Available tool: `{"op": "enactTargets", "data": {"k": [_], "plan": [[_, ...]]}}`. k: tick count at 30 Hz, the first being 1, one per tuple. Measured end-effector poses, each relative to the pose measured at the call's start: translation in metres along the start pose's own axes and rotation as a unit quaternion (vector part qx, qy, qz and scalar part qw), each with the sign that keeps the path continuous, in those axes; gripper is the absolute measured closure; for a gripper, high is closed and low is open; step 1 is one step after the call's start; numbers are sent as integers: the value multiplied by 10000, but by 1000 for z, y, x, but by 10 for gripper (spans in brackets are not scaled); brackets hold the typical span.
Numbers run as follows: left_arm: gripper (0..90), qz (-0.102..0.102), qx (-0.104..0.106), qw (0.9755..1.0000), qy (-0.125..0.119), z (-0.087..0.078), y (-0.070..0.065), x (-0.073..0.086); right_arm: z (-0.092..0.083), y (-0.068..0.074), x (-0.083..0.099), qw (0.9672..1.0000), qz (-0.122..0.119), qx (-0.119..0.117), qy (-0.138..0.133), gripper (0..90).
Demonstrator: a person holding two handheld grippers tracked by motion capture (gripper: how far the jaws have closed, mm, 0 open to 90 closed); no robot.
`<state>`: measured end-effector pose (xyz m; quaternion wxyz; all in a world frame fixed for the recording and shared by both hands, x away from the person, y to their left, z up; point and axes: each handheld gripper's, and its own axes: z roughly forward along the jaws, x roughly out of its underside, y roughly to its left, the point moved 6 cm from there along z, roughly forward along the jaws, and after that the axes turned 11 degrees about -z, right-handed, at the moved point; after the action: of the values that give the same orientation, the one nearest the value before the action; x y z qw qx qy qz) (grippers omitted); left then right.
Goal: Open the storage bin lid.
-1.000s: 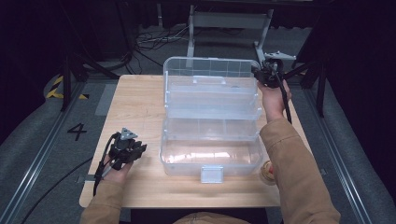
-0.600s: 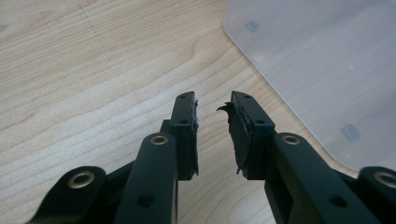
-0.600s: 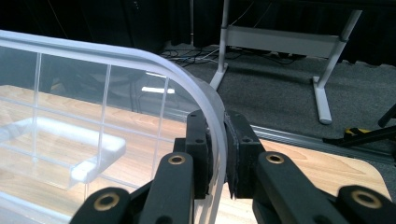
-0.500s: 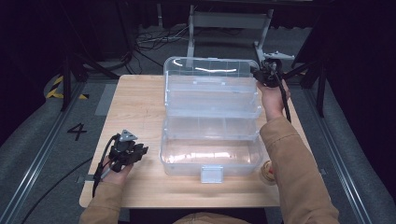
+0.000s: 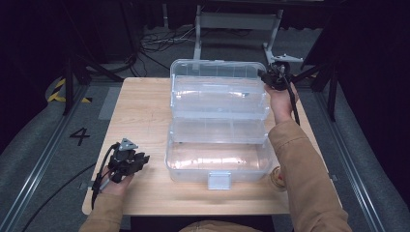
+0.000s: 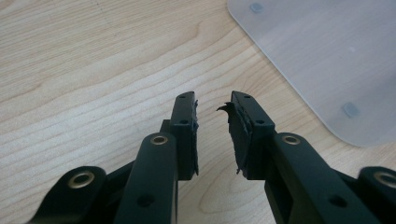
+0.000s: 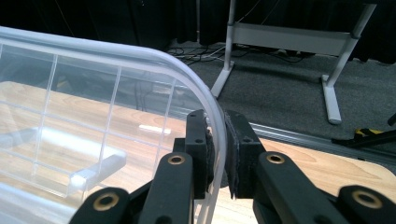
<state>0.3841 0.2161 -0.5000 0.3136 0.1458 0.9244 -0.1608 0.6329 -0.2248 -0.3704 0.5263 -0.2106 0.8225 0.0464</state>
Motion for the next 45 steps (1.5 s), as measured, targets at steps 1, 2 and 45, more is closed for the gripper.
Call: {"op": "enactTargets", "data": {"k": [1, 2, 45], "plan": [[717, 17, 18, 10000, 27, 0, 0, 0, 1, 0, 1, 10000, 7, -25, 10, 811], [717, -7, -5, 10000, 20, 0, 0, 1, 1, -1, 1, 10000, -6, -29, 3, 811], [717, -100, 2, 9999, 100, 3, 5, 5, 25, -9, 18, 9988, -15, -483, -25, 820]]}}
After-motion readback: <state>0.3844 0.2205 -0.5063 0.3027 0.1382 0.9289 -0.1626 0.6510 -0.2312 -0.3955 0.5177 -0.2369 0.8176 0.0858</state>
